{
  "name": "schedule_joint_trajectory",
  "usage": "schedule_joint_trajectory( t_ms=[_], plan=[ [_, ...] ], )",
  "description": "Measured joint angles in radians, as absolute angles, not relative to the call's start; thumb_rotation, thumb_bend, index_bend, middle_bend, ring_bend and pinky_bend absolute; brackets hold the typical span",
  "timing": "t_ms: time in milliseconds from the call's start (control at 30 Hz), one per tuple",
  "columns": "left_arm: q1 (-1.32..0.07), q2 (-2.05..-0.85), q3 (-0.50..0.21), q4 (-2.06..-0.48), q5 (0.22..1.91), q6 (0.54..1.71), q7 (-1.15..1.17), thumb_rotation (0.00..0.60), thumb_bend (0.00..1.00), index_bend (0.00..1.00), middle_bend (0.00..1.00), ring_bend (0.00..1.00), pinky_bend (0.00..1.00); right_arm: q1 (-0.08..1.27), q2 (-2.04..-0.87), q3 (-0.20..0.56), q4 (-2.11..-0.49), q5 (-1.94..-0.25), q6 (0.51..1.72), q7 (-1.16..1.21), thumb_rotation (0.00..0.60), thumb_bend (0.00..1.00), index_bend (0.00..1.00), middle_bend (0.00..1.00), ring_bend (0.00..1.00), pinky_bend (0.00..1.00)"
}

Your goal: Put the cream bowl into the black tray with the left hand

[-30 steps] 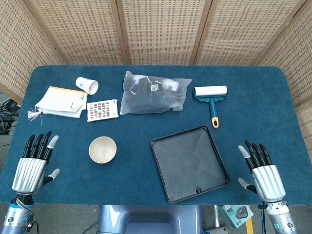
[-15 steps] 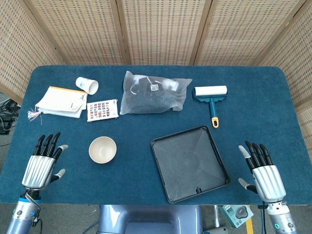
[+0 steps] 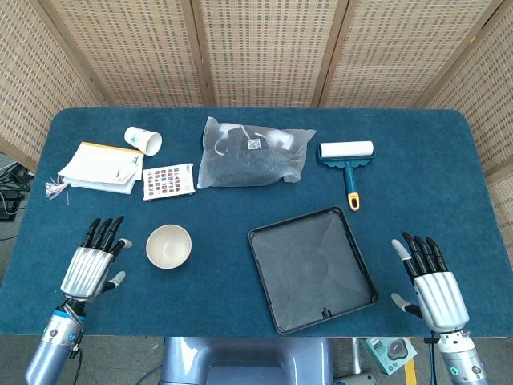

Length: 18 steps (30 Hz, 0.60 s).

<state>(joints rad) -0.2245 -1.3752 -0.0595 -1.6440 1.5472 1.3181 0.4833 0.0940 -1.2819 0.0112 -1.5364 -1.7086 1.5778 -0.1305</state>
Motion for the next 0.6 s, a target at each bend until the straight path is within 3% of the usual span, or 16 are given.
schedule_joint_trajectory(
  t_ms=[600],
  plan=[
    [-0.322, -1.446, -0.058, -1.615, 1.454, 1.171, 0.596, 0.600, 0.27, 0.44, 0.00, 0.00, 0.00, 0.091, -1.276, 0.017, -1.536, -1.709, 1.592, -0.112, 0.600, 0.16, 0.08, 0.00, 0.00, 0.00]
  ],
)
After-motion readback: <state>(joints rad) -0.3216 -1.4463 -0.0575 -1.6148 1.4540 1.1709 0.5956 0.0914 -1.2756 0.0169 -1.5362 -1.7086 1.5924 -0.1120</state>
